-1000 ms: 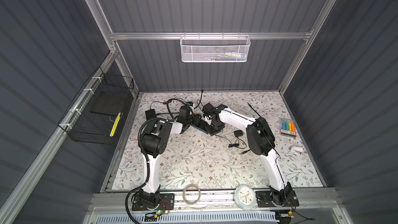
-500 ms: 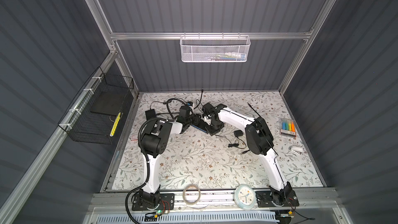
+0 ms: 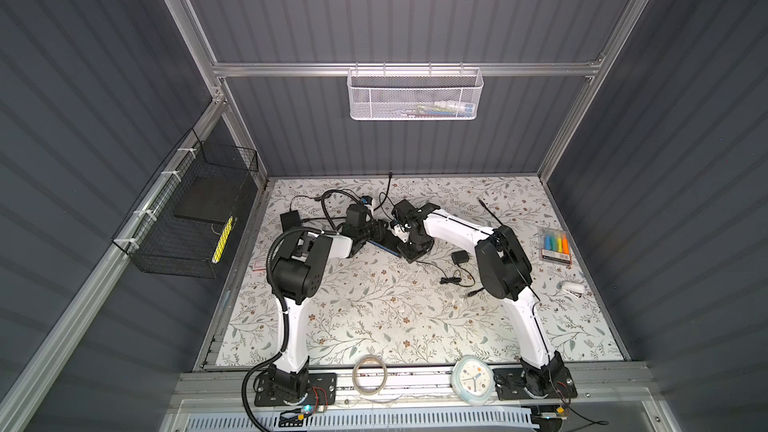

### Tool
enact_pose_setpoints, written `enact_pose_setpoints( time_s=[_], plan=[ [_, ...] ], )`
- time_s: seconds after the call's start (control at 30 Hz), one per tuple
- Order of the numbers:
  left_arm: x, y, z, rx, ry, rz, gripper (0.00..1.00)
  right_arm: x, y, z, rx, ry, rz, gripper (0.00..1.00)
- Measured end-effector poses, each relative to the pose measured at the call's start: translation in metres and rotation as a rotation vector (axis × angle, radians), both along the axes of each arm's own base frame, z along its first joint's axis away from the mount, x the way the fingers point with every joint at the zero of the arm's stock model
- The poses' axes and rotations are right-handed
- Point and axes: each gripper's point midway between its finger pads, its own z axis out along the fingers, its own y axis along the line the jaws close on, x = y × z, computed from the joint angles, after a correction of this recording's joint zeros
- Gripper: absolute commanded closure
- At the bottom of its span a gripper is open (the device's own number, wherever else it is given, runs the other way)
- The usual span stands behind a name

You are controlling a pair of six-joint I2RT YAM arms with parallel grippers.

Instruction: Insert the plug into the switch port

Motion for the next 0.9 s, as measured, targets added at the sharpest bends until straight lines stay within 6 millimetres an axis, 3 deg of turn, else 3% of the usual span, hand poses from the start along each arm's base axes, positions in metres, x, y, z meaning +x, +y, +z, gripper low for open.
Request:
enact_pose_setpoints(
  time_s=[0.5,0.9],
  plan=[
    [0.0016,-0.0008,0.0,0.002,-0.008,0.001,0.45,0.0015,0.0009,0.0095,-0.002,0.009,-0.019,1.0],
    [0.0015,-0.0012,0.0001,0.002,-0.014,0.002,0.45,0.0006,0.0012,0.0046,-0.009,0.026,-0.022,1.0]
  ],
)
